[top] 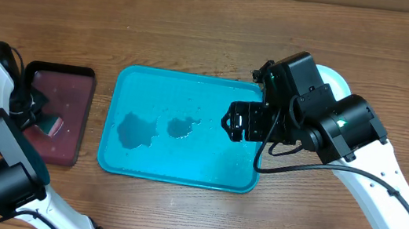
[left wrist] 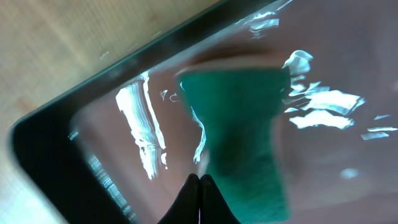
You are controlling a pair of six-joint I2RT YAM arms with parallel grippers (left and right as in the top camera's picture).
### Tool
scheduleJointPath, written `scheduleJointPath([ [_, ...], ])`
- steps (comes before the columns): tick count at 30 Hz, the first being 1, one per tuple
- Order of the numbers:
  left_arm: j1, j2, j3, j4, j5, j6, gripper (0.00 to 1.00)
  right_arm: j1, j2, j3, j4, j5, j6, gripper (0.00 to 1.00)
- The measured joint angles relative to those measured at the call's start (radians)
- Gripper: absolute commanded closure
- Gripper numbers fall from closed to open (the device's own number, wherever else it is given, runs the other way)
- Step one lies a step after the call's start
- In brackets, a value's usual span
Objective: Clean dirty plates on tray and stack at the side
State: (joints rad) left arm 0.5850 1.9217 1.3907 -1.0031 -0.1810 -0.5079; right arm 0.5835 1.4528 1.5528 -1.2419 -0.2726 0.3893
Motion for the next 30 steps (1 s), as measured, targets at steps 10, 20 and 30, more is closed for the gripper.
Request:
scheduleJointPath([
  [10, 0.005, -0.008, 0.071, -0.042, -0.026, -0.063, 0.96, 0.0, 0.0, 0.0, -0.001, 0.0, 0.0, 0.13],
  [20, 0.004, -0.01, -0.084, 0.177, 0.013, -0.039, 0.96, 0.0, 0.0, 0.0, 0.0, 0.001, 0.002, 0.12],
  [30, 0.004, -0.031, -0.16, 0.222, 0.016, -0.011, 0.96, 0.0, 0.0, 0.0, 0.0, 0.001, 0.003, 0.12],
])
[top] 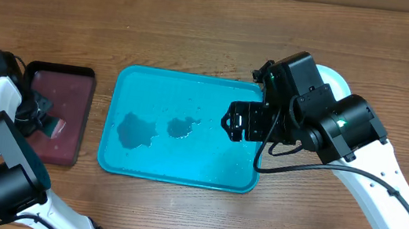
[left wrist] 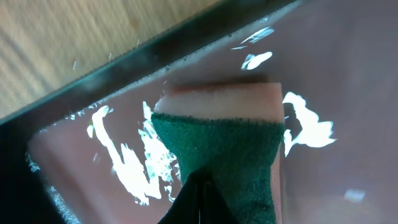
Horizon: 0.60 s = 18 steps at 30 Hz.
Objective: Clean dirty plates on tray and stack at the side
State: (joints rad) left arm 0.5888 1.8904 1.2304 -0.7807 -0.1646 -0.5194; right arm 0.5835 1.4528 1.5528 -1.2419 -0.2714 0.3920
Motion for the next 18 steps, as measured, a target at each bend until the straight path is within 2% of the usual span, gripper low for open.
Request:
scheduleJointPath([
  [4, 0.0, 0.0, 0.053, -0.099, 0.043, 0.002, 0.96, 0.0, 0.0, 0.0, -0.001, 0.001, 0.0, 0.12],
  [11, 0.0, 0.0, 0.127, -0.106, 0.206, 0.056, 0.96, 0.0, 0.0, 0.0, 0.0, 0.001, 0.0, 0.12],
  [18, 0.0, 0.0, 0.113, -0.105, 0.198, 0.069, 0.96, 0.0, 0.0, 0.0, 0.003, 0.001, 0.0, 0.11],
])
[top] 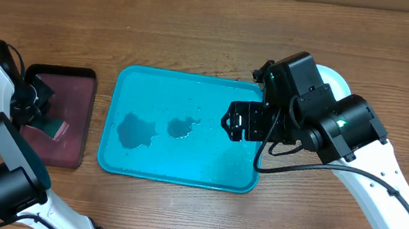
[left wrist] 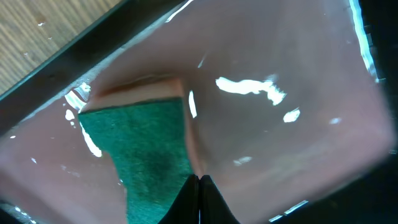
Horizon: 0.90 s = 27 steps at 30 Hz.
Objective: Clean dirty plates on tray and stack at the side
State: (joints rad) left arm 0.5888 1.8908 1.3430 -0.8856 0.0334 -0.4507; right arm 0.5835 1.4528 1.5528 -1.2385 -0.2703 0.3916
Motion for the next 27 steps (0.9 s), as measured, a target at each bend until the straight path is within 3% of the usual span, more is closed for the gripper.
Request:
scheduleJointPath([
  [9, -0.002, -0.004, -0.154, 0.104, -0.123, 0.005, 0.96, 0.0, 0.0, 0.0, 0.013, 0.0, 0.0, 0.09],
  [17, -0.009, -0.049, -0.248, 0.209, -0.141, 0.002, 0.96, 0.0, 0.0, 0.0, 0.013, 0.0, 0.0, 0.08],
  [21, -0.008, -0.045, -0.208, 0.11, -0.143, 0.002, 0.96, 0.0, 0.0, 0.0, 0.006, 0.0, 0.0, 0.08],
  [27, -0.008, -0.019, 0.009, -0.126, -0.142, -0.004, 0.96, 0.0, 0.0, 0.0, 0.004, 0.0, 0.0, 0.08],
])
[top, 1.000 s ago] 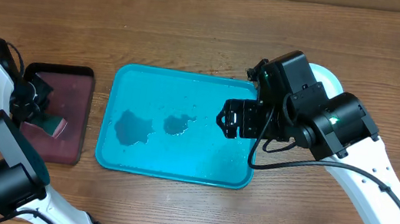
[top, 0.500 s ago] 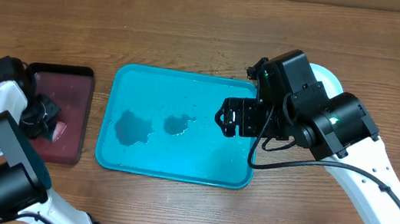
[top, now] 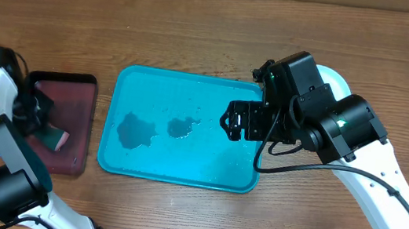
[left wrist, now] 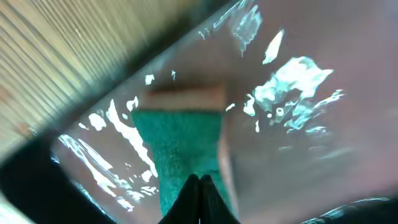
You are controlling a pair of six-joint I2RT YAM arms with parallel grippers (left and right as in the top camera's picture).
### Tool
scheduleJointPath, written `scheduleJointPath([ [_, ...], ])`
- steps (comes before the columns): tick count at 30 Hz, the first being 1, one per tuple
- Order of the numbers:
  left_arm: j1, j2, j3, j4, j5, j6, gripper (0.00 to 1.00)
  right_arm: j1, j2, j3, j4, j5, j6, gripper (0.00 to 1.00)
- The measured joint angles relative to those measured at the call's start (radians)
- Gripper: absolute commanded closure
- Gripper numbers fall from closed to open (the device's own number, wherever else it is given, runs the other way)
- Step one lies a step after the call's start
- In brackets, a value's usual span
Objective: Clean dirty plates on tray and stack at the side
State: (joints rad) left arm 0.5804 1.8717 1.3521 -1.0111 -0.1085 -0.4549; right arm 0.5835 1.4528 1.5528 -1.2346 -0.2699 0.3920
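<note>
A dark maroon rectangular plate (top: 74, 113) lies on the table left of the blue tray (top: 180, 176). My left gripper (top: 41, 128) is over the plate, shut on a green and pink sponge (top: 54, 137) that presses on the wet surface. In the left wrist view the sponge (left wrist: 180, 140) lies flat on the glistening plate (left wrist: 305, 149), with the closed fingertips (left wrist: 199, 190) on its near edge. My right gripper (top: 236, 123) hangs over the tray's right part with nothing in it; its jaws are hard to read.
Two puddles of water (top: 137, 130) darken the tray's floor at centre left. A pale board runs along the table's far edge. Bare wooden table (top: 198, 42) surrounds the tray and plate.
The sponge sits lower on the plate than 0.9 s ago, nearer its front half. The plate has shifted slightly toward the front. The right arm has not moved.
In every earlier moment my left gripper was shut on the sponge on the maroon plate, each time at a different spot: middle, then a little right, then the left side, now lower down. Wet streaks show on the plate. The right arm stayed over the tray.
</note>
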Motion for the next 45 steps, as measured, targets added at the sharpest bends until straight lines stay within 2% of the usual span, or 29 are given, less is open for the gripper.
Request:
scheduleJointPath([
  [3, 0.0, 0.0, 0.105, -0.03, -0.001, -0.002, 0.96, 0.0, 0.0, 0.0, 0.004, 0.0, -0.001, 0.07],
  [8, 0.0, 0.0, 0.112, -0.041, -0.016, -0.009, 0.96, 0.0, 0.0, 0.0, 0.008, 0.0, 0.0, 0.07],
  [15, 0.0, 0.0, -0.026, 0.026, -0.069, -0.036, 0.96, 0.0, 0.0, 0.0, 0.009, 0.0, 0.0, 0.06],
  [21, 0.0, 0.0, -0.174, 0.165, -0.101, -0.055, 0.96, 0.0, 0.0, 0.0, 0.009, 0.001, 0.0, 0.06],
  [28, 0.0, -0.018, -0.235, 0.245, -0.114, -0.069, 0.96, 0.0, 0.0, 0.0, 0.007, 0.0, 0.0, 0.04],
  [33, 0.002, -0.014, -0.167, 0.13, -0.071, -0.07, 0.96, 0.0, 0.0, 0.0, 0.004, 0.0, 0.0, 0.04],
  [41, 0.004, -0.005, 0.09, -0.117, 0.153, -0.07, 0.96, 0.0, 0.0, 0.0, 0.003, 0.0, 0.0, 0.03],
  [45, 0.004, -0.005, 0.098, -0.18, 0.18, -0.07, 0.96, 0.0, 0.0, 0.0, 0.003, 0.0, 0.0, 0.02],
])
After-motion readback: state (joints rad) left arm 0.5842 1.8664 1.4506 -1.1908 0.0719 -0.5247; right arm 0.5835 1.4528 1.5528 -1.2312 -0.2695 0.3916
